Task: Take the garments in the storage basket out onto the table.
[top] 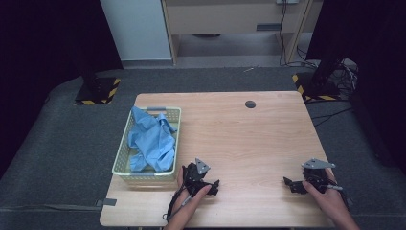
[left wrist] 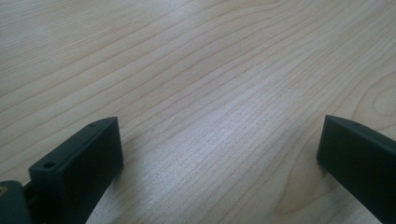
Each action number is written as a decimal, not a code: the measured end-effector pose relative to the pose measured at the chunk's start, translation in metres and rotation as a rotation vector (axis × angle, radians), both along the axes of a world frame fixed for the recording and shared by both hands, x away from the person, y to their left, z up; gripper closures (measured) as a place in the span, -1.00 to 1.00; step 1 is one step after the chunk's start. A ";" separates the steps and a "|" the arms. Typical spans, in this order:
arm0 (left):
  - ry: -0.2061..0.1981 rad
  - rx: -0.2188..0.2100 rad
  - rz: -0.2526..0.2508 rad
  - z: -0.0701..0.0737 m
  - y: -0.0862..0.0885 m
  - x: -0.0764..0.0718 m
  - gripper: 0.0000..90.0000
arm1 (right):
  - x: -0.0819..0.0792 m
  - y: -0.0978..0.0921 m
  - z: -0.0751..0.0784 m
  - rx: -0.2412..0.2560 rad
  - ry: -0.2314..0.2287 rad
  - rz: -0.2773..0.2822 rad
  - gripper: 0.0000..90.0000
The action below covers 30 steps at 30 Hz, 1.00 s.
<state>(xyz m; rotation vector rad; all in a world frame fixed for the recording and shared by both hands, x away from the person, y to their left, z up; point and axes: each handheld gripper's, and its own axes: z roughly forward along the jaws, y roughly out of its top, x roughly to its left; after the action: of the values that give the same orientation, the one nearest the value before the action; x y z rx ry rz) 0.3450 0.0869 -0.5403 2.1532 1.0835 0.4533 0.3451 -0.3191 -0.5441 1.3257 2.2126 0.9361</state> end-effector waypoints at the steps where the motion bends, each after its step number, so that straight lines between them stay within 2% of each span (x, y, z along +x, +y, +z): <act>1: 0.000 0.000 -0.001 0.000 0.000 0.000 -1.00 | -0.001 0.000 0.000 -0.004 -0.004 0.003 -0.99; 10: 0.000 0.000 -0.023 0.000 0.002 0.001 -1.00 | -0.011 0.005 0.000 -0.003 -0.003 -0.018 -0.99; 30: 0.008 0.001 -0.030 0.001 0.003 -0.002 -0.99 | -0.012 0.006 0.000 -0.001 -0.002 -0.021 -0.99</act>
<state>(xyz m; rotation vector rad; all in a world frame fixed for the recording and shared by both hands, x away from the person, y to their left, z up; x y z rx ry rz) 0.3427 0.0902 -0.5390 2.1715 1.0543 0.4317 0.3335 -0.3136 -0.5442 1.3445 2.1933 0.9287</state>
